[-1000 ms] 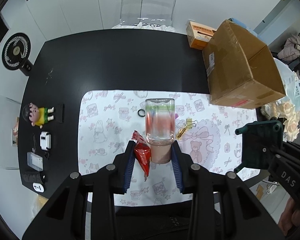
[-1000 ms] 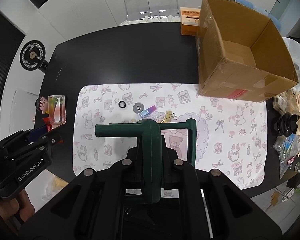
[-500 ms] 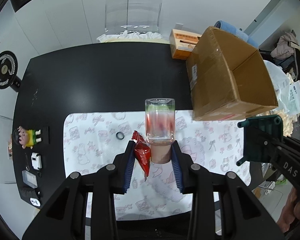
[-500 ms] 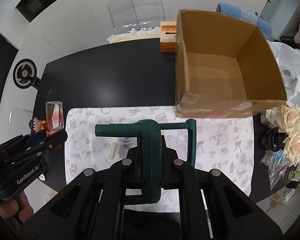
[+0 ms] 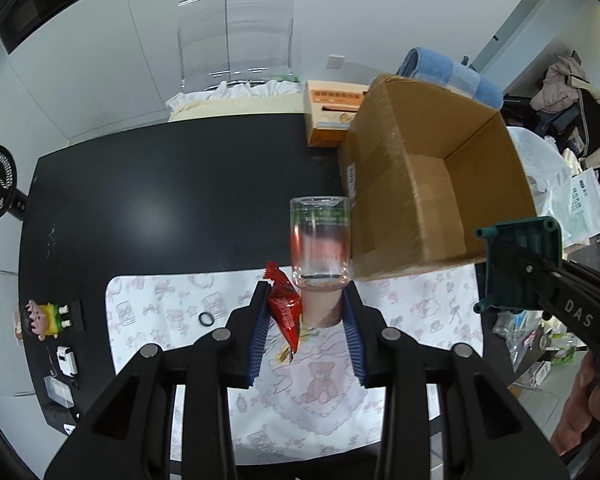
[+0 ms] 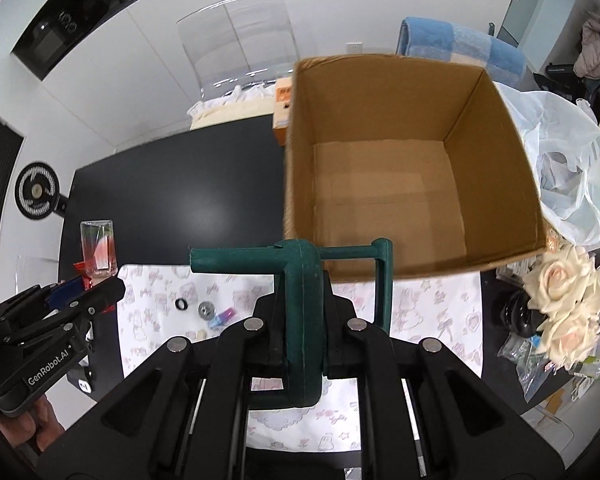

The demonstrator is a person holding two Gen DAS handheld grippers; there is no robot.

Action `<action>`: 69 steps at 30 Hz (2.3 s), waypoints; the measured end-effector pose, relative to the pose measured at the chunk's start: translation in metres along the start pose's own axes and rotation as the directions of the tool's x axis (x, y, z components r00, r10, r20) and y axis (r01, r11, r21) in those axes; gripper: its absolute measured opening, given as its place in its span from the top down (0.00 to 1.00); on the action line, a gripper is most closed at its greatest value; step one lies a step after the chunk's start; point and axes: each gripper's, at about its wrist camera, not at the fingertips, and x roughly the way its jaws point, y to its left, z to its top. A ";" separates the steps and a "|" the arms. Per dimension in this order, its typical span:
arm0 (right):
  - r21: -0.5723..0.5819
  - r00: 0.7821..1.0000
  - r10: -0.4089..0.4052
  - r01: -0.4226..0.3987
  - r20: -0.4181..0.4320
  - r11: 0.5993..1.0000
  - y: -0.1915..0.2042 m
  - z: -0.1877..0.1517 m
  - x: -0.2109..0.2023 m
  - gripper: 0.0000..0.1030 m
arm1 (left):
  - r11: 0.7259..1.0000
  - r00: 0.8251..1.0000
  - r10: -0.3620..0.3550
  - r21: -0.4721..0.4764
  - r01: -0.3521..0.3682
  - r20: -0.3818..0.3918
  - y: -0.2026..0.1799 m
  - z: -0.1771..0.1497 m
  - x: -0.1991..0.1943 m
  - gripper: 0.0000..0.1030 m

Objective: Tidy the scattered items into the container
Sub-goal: 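Carry the stool with the right tool while the left carries the jar and packet to the box, then open the right tool over the box while the left releases the jar and packet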

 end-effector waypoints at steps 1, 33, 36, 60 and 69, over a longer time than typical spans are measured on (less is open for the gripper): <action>0.003 1.000 0.001 -0.001 0.002 1.000 -0.004 0.005 0.000 0.90 | 1.000 1.000 -0.002 0.000 0.002 -0.001 -0.004 0.004 0.002 0.67; 0.035 0.998 -0.010 0.012 -0.062 0.999 -0.121 0.112 0.043 0.90 | 0.997 0.999 -0.036 0.066 0.037 -0.026 -0.136 0.111 0.071 0.67; 0.039 0.997 -0.011 0.014 -0.070 0.999 -0.131 0.117 0.050 0.90 | 0.996 0.999 -0.037 0.079 0.039 -0.029 -0.150 0.119 0.080 0.67; 0.127 0.988 0.054 -0.036 -0.148 0.991 -0.176 0.112 0.097 0.80 | 0.992 0.997 -0.001 0.123 0.012 -0.082 -0.183 0.121 0.139 0.36; 0.145 0.996 -0.003 0.015 -0.088 0.989 -0.181 0.107 0.084 0.09 | 0.993 0.998 0.036 0.112 -0.030 -0.057 -0.173 0.117 0.124 0.09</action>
